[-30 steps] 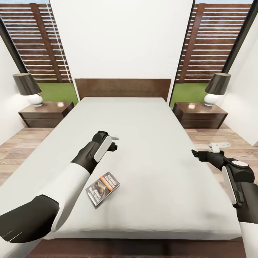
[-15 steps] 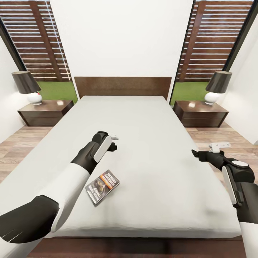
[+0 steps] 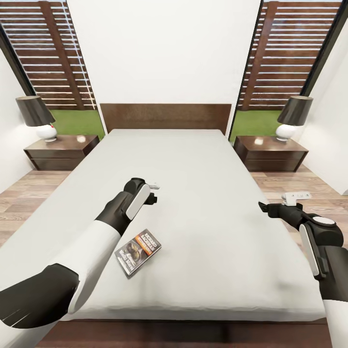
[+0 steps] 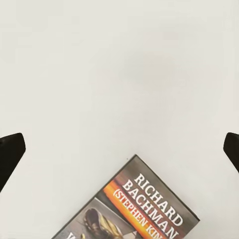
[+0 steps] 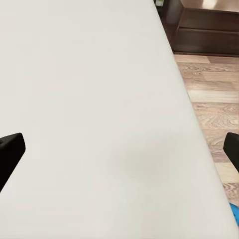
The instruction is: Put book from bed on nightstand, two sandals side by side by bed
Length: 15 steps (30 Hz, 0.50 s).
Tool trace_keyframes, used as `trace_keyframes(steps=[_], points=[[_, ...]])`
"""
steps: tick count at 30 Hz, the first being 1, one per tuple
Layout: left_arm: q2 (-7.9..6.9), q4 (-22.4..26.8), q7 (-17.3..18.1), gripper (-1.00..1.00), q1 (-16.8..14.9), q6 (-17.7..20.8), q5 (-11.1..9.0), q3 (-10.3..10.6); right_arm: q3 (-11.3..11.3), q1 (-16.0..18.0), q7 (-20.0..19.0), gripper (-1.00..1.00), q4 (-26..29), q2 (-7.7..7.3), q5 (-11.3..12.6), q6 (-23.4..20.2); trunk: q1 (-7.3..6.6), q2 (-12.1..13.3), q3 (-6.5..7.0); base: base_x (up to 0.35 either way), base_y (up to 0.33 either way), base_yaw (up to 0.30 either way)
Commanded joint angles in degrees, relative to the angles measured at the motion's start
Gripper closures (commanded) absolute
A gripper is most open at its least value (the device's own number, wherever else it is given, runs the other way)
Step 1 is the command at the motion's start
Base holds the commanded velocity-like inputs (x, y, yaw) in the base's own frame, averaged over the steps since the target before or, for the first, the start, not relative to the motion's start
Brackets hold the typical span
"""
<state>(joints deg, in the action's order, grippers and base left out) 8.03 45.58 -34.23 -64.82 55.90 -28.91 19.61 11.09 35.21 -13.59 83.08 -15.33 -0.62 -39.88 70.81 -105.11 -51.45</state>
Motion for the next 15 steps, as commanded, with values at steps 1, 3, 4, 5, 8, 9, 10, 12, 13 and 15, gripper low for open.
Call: trace_keyframes(steps=[1, 3, 4, 5, 8, 9, 10, 12, 13, 15], points=[[-0.03, 0.04, -0.60, -1.00, -0.05, 0.10, -0.53, 0.17, 0.07, 0.04, -0.30, -1.00, 0.06, -0.01, -0.08, -0.29, -0.01, -0.02, -0.05, 0.000, 0.000, 0.000], [-0.03, 0.04, -0.59, -1.00, -0.04, 0.11, -0.44, 0.17, 0.07, 0.04, -0.33, -1.00, 0.06, 0.01, -0.08, -0.29, -0.01, -0.02, -0.05, 0.000, 0.000, 0.000], [-0.03, 0.07, -0.58, -1.00, -0.06, 0.13, -0.41, 0.16, 0.07, 0.04, -0.33, -1.00, 0.08, 0.02, -0.08, -0.29, -0.01, -0.02, -0.05, 0.000, 0.000, 0.000], [-0.03, 0.07, -0.58, -1.00, -0.05, 0.13, -0.39, 0.16, 0.07, 0.04, -0.33, -1.00, 0.13, 0.03, -0.08, -0.29, -0.01, -0.02, -0.05, 0.000, 0.000, 0.000], [-0.17, 0.05, -0.58, -1.00, -0.06, 0.16, -0.53, 0.07, 0.07, 0.04, -0.33, -1.00, 0.21, 0.03, -0.06, -0.31, -0.01, -0.02, -0.05, 0.000, 0.000, 0.000], [-0.26, 0.03, -0.58, -1.00, -0.06, 0.17, -0.60, 0.05, 0.07, 0.04, -0.34, -1.00, 0.25, 0.03, -0.07, -0.32, -0.01, -0.02, -0.05, 0.000, 0.000, 0.000], [-0.37, 0.01, -0.58, -1.00, -0.05, 0.17, -0.67, 0.04, 0.07, 0.04, -0.35, -1.00, 0.30, 0.04, -0.05, -0.33, -0.01, -0.02, -0.05, 0.000, 0.000, 0.000], [-0.88, -0.05, -0.49, -1.00, -0.07, 0.23, -1.10, -0.19, 0.07, 0.04, -0.38, -1.00, 0.51, 0.04, -0.01, -0.47, 0.21, -0.42, -0.23, 0.000, 0.000, 0.000], [-0.95, -0.10, -0.46, -1.00, -0.06, 0.25, -1.18, -0.50, 0.07, 0.04, -0.38, -1.00, 0.55, 0.04, 0.00, -0.60, 0.43, -0.83, -0.41, 0.000, 0.000, 0.000], [-1.07, -1.03, -0.42, -1.00, -0.06, 0.34, -1.25, -3.62, 0.07, 0.04, -0.38, -1.00, 0.66, 0.04, 0.01, -0.79, 0.87, -1.63, -0.77, 0.000, 0.000, 0.000]])
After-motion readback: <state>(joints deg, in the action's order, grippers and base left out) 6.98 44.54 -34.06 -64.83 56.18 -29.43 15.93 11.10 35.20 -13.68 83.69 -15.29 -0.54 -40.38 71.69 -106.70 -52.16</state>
